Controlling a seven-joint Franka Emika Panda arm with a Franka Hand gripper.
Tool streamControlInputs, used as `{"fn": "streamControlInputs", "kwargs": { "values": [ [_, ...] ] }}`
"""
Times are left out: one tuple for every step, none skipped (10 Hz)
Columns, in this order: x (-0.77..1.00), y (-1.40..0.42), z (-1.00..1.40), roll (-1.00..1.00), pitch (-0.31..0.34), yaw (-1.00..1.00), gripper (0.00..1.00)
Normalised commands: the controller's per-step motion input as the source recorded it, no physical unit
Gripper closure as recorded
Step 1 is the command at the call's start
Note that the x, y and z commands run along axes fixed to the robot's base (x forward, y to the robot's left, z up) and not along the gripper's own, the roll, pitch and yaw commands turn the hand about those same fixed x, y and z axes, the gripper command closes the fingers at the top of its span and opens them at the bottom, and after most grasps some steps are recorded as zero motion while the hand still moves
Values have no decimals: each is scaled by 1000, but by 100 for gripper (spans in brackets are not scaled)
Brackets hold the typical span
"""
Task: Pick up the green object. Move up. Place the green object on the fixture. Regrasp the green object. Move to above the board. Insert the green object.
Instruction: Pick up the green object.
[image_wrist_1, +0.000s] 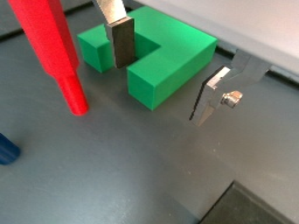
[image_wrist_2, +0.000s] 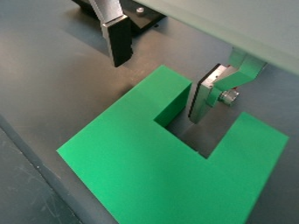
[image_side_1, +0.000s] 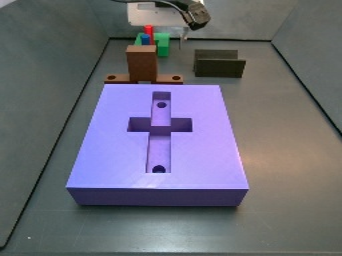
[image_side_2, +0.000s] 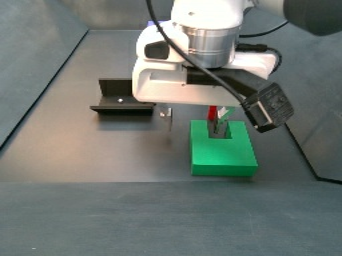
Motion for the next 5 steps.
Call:
{"fn": "streamControlInputs", "kwargs": {
  "values": [
    [0, 0, -54, 0, 0, 0, 0],
    [0, 0, 0, 23, 0, 0, 0],
    [0, 0, -20, 0, 0, 0, 0],
    [-6, 0, -114, 0, -3, 0, 0],
    [0, 0, -123, 0, -19, 0, 0]
  ]
}}
